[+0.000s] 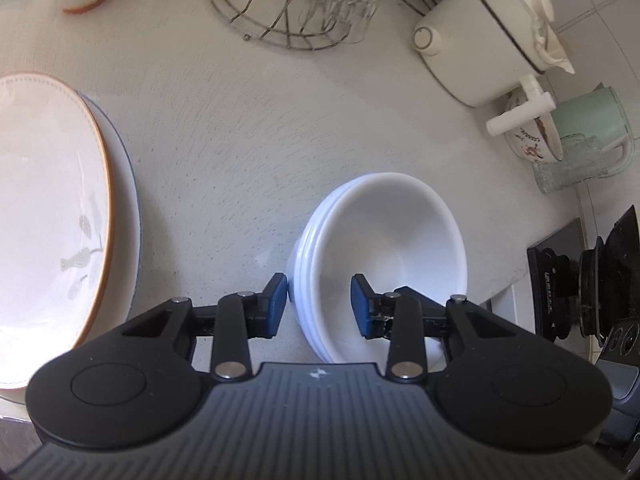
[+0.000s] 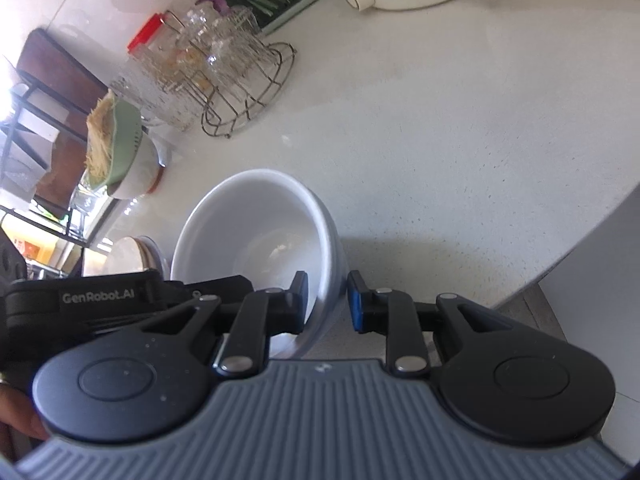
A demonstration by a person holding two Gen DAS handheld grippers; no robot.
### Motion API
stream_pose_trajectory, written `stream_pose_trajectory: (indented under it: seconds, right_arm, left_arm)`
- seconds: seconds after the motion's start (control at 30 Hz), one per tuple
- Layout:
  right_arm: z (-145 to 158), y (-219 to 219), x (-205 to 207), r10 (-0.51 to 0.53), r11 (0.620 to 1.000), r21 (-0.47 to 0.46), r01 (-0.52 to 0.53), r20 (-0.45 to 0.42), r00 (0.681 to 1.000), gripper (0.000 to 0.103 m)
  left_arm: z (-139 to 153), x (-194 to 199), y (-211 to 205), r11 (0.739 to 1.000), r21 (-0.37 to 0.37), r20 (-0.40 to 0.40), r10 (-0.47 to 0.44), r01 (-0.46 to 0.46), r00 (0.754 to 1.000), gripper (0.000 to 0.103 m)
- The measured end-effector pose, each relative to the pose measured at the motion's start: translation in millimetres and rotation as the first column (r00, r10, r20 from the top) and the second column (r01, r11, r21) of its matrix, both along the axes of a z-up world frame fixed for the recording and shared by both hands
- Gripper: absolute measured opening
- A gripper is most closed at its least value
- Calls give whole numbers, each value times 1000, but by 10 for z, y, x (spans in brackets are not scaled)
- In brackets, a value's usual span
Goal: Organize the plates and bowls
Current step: 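Lower the white bowl into the other white bowl with both tools, then carry the nested white bowls onto the leaf-print plate stack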
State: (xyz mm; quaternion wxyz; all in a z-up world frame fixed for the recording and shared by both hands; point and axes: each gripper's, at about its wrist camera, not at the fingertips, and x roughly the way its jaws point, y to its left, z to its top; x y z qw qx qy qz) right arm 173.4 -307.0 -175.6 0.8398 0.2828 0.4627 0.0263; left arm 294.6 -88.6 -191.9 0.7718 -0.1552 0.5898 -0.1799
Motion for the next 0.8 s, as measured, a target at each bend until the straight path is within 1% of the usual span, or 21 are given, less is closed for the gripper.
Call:
stream_pose_trajectory:
  seconds: [0.13,0.23,0.33,0.5,0.8]
  right_arm:
    - [107,32,-58,-15,1000,-10,15,-1,1000,24]
    - [249,68,-92,-23,999,-34,23,9,1000,24]
    - [381,72,-114,-31,999,-34,32,21,999,24]
    - [592,131,-134,-37,998,-47,39,45,998,24]
    - [874,279,-78,-16,998,-53,20,87,996,24]
  left_arm:
    - [127,-2,45,1000,-26,0,-11,11,1000,40]
    - [261,16,65,999,-47,12,-23,23,1000,40]
    - [416,14,67,999,-44,30,-29,31,999,40]
    - [631,-14,58,999,-17,48,-34,35,998,40]
    - [805,23,327,999,-53,41,-6,8,999,40]
